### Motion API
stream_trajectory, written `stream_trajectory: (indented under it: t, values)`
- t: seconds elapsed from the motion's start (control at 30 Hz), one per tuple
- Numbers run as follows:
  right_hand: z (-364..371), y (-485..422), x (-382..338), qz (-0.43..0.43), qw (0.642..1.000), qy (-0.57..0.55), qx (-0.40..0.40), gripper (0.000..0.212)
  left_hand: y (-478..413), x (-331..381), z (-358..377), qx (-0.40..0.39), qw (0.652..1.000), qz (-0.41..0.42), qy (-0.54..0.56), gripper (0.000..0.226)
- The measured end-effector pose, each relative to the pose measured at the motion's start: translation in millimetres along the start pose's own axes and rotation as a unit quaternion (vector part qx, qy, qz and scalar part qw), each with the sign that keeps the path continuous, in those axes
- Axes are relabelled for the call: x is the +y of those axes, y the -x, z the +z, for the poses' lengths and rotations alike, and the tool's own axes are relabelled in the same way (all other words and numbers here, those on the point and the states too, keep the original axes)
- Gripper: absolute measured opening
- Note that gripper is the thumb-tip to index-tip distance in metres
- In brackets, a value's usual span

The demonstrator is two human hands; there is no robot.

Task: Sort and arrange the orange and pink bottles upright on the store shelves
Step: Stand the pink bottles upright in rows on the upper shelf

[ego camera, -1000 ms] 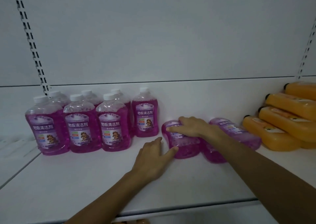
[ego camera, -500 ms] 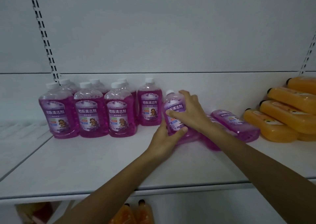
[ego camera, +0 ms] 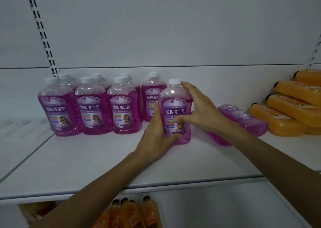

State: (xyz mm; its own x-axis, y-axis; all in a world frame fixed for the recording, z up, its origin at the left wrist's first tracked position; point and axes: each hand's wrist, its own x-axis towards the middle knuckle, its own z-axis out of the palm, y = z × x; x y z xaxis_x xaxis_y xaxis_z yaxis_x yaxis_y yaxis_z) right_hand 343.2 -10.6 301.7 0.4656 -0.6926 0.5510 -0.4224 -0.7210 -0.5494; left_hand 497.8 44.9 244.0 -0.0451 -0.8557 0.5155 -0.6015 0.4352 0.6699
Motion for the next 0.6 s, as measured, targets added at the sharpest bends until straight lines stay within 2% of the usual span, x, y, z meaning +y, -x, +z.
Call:
stream_trajectory:
  t: [0.1, 0.2, 0.27, 0.43, 0.6]
  values:
    - [8, -2, 2, -0.008, 1.000, -0.026, 0.005, 0.091, 14, -3, -10, -0.017, 0.991, -0.028, -0.131, 0.100]
    - [22, -10, 2, -0.014, 0.999, -0.038, 0.011, 0.089, 32, -2, -22, -0.043, 0.947, -0.076, -0.308, 0.064]
    - [31, -20, 2, -0.016, 0.999, -0.042, 0.011, 0.088, 36, 0, -24, -0.064, 0.926, -0.089, -0.361, 0.045]
    - [50, -45, 9, -0.014, 0.999, 0.047, 0.016, 0.091, 35, -1, -23, -0.092, 0.919, -0.096, -0.372, 0.040]
    - [57, -58, 12, 0.001, 1.000, 0.020, 0.002, 0.093, 34, -2, -23, -0.096, 0.917, -0.100, -0.373, 0.041]
